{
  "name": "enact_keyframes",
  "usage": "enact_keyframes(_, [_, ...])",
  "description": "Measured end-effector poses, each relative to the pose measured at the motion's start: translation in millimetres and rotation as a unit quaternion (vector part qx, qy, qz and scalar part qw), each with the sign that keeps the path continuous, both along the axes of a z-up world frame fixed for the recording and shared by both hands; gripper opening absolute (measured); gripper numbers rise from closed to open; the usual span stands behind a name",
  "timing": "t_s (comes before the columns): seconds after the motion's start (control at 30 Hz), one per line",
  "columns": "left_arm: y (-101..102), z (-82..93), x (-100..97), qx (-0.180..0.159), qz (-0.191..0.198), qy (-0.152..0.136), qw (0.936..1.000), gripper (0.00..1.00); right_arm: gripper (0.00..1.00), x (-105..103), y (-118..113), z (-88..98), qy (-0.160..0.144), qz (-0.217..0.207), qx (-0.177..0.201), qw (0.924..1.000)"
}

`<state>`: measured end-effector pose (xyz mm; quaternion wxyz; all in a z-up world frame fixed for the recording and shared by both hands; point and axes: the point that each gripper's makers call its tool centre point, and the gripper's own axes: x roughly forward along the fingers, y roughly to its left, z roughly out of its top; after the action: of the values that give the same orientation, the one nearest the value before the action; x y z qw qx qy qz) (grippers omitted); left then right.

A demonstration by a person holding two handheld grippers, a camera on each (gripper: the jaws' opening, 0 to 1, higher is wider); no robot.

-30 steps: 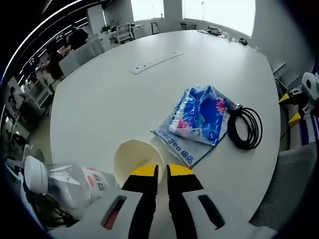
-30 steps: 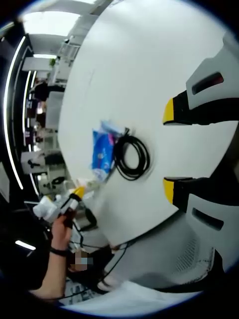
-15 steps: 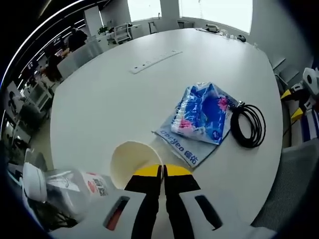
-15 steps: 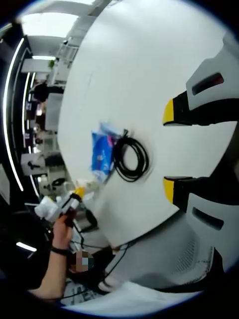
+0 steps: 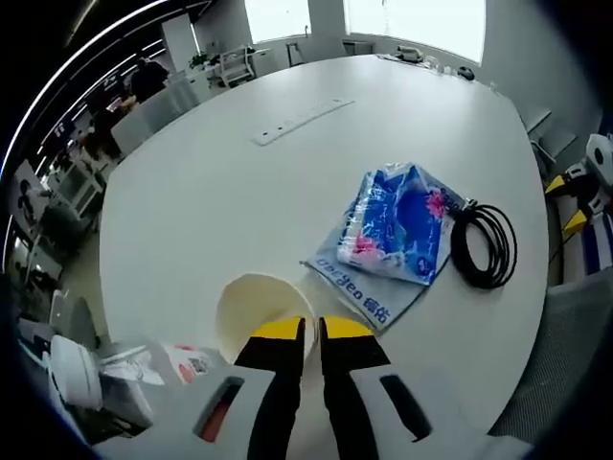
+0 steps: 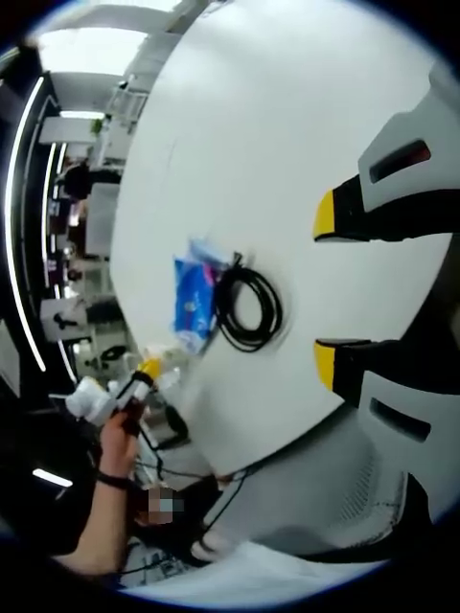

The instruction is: Arrange the tabletop items into an orderly group along one side of the table until the central work area is clear of visible clutter.

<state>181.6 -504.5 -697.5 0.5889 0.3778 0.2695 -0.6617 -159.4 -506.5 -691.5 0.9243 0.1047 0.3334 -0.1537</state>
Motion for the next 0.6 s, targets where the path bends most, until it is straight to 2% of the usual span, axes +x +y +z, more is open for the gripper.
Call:
enact_keyframes(0.27, [3, 8.5, 2.2, -0.008, 0.005, 0.003, 0.9999, 0.07, 0.39, 4, -2, 1.4, -0.001, 0.004, -0.002, 1.0000])
enact_keyframes(0.6, [18, 32.9, 6.1, -0.040, 0.029, 0.016, 0.9987, 0.08, 0.39, 14, -3, 1.1, -0.003, 0.012, -0.002, 0.9999])
